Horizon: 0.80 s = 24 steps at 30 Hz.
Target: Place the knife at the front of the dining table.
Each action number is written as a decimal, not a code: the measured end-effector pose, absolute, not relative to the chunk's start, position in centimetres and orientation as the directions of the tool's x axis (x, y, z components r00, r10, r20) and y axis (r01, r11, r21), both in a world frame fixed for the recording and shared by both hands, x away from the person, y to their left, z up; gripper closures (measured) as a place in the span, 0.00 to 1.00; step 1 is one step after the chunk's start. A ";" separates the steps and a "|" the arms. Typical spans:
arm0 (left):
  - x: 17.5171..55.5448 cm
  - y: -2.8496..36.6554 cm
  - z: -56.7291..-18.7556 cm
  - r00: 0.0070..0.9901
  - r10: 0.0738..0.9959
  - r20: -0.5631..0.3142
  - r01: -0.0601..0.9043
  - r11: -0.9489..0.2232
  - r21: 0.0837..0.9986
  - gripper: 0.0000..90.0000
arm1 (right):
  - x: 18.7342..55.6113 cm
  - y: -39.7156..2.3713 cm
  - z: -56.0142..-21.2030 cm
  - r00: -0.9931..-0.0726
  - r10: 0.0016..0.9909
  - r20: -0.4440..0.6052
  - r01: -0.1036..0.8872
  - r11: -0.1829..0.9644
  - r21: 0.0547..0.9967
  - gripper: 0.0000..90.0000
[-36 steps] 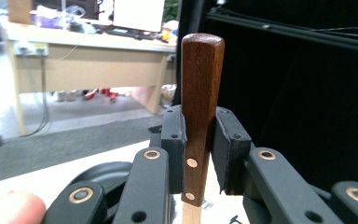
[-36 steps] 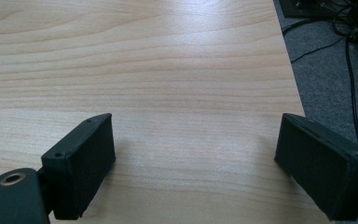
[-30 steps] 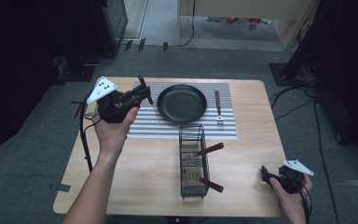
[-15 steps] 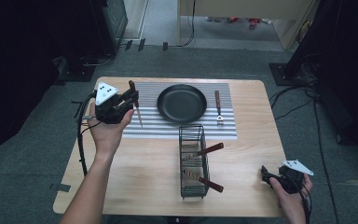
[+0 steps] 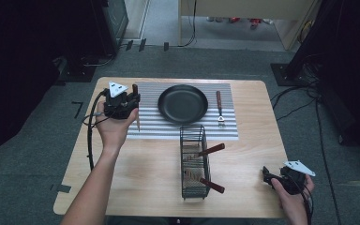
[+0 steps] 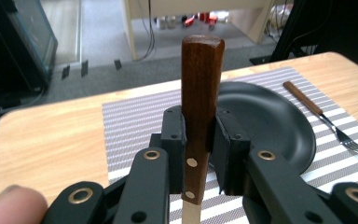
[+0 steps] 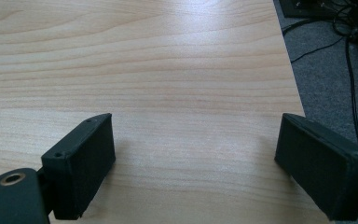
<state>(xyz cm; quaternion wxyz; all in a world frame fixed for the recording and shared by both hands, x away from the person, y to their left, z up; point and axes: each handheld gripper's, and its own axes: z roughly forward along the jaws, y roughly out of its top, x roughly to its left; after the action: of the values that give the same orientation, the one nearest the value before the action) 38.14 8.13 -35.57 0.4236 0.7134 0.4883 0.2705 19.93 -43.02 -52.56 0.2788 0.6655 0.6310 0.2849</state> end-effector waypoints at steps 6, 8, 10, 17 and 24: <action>40.3 7.7 -36.6 0.356 0.934 -0.022 0.515 -0.177 0.839 0.85 | 19.9 -43.0 -52.6 0.041 0.999 0.027 0.681 -0.048 0.731 0.13; 40.6 7.6 -36.8 0.354 0.935 -0.018 0.521 -0.182 0.834 0.85 | 19.9 -43.0 -52.6 0.041 0.999 0.027 0.681 -0.048 0.731 0.13; 41.5 7.4 -37.2 0.351 0.936 -0.025 0.541 -0.181 0.821 0.85 | 19.9 -43.0 -52.6 0.041 0.999 0.028 0.681 -0.048 0.731 0.13; 43.9 7.1 -38.4 0.328 0.944 -0.036 0.589 -0.175 0.789 0.85 | 19.9 -43.0 -52.6 0.041 0.999 0.028 0.681 -0.048 0.731 0.13; 46.3 6.6 -39.0 0.311 0.950 -0.033 0.615 -0.175 0.769 0.85 | 19.9 -43.0 -52.6 0.041 0.999 0.027 0.681 -0.048 0.731 0.13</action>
<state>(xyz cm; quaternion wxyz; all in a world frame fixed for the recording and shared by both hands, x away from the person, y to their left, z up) 46.32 6.56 -39.03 0.3526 0.7288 0.5369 0.2371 19.93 -43.03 -52.56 0.2788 0.6654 0.6310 0.2850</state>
